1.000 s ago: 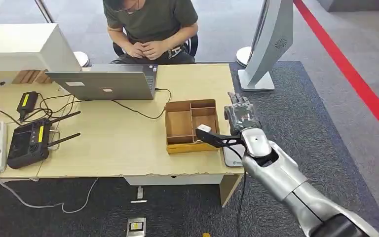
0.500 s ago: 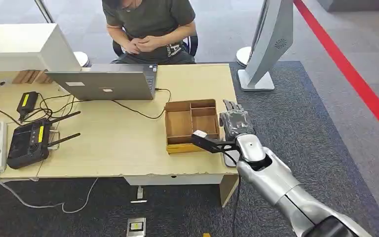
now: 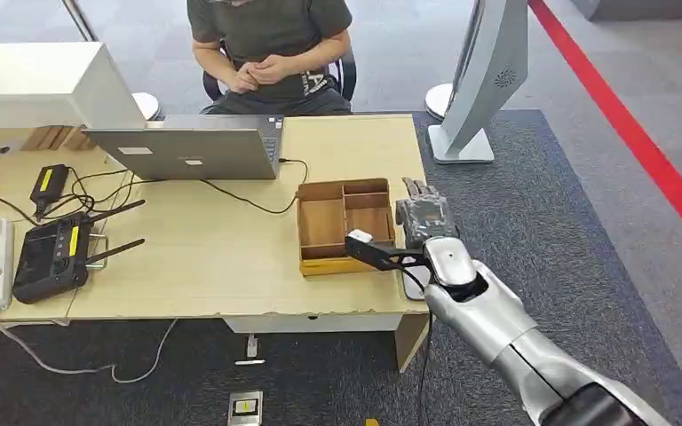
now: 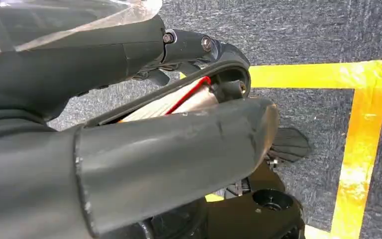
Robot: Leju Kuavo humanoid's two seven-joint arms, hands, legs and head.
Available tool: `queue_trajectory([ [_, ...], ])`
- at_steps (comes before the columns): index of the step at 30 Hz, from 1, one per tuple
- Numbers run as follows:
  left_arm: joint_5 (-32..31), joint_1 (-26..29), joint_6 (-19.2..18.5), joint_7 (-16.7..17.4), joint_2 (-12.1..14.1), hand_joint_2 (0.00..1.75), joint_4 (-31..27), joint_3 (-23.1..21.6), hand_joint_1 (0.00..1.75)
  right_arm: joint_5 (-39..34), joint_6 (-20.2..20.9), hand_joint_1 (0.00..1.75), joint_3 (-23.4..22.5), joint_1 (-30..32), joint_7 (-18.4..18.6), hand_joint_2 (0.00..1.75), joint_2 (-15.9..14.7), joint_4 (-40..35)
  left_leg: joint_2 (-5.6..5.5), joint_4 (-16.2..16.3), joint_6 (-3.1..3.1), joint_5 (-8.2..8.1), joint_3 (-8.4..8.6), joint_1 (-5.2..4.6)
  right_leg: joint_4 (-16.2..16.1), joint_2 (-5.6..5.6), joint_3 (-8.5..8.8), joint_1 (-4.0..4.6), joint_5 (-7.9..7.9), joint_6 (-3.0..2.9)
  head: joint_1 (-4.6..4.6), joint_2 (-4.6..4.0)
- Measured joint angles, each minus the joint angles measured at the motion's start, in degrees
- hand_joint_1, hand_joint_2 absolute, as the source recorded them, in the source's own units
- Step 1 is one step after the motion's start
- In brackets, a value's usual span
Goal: Pass the card to the sensor for recognition and then transmit it.
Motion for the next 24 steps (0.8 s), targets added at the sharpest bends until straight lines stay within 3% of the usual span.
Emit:
queue_trajectory([
  [24, 0.72, 0.01, 1.42, -0.50, -0.02, 0.00, 0.00, 1.16, 0.00, -1.01, -0.96, 1.75, 0.00, -0.25, -0.57, 1.75, 0.50, 4.90, 0.00, 0.00, 0.00, 0.00, 0.00, 0.00, -0.01, 0.00, 0.00, 0.00, 0.00, 0.00, 0.02, 0.00],
])
